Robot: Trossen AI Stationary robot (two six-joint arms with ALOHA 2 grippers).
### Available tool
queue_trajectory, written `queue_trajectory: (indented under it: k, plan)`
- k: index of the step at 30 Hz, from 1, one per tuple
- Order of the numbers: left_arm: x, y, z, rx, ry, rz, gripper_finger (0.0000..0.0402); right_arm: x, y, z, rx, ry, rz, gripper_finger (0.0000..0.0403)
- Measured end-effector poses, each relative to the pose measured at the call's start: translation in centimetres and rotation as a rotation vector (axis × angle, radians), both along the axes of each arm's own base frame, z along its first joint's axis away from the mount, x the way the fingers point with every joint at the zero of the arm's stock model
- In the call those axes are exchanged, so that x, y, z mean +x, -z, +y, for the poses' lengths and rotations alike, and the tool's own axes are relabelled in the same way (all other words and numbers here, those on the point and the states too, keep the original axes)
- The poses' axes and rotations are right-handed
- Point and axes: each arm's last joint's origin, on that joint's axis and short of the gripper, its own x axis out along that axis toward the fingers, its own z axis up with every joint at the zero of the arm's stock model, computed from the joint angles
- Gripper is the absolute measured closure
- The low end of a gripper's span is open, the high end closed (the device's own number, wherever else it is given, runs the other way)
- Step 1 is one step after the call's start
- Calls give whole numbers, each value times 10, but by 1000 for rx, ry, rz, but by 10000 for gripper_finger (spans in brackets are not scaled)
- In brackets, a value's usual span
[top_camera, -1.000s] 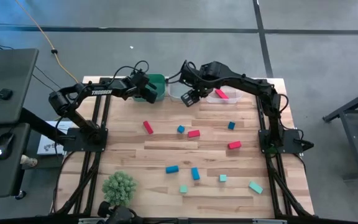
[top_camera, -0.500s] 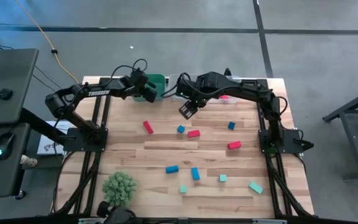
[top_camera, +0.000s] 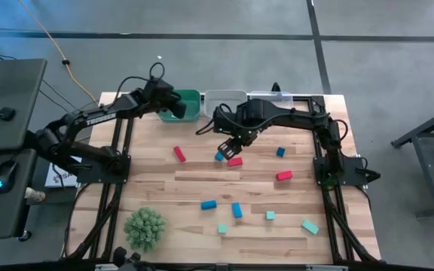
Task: Sort & place blocks by color
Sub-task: Put the blue block into the gray bin
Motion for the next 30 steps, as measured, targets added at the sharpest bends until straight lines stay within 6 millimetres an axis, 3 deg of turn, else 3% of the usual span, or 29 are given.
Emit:
queue_trajectory:
  k: [9,15,22,30]
  plan:
    - [-14,-35,-18,93,41,-123,267,1,0,36,41,51,0,237]
    - [-20,-47,-26,130,53,-164,267,-1,15,65,69,65,61,237]
    - [-24,-49,-30,115,55,-155,270,-8,35,105,83,102,146,237]
    - [-28,-39,-35,28,75,-78,270,-13,36,142,112,181,109,237]
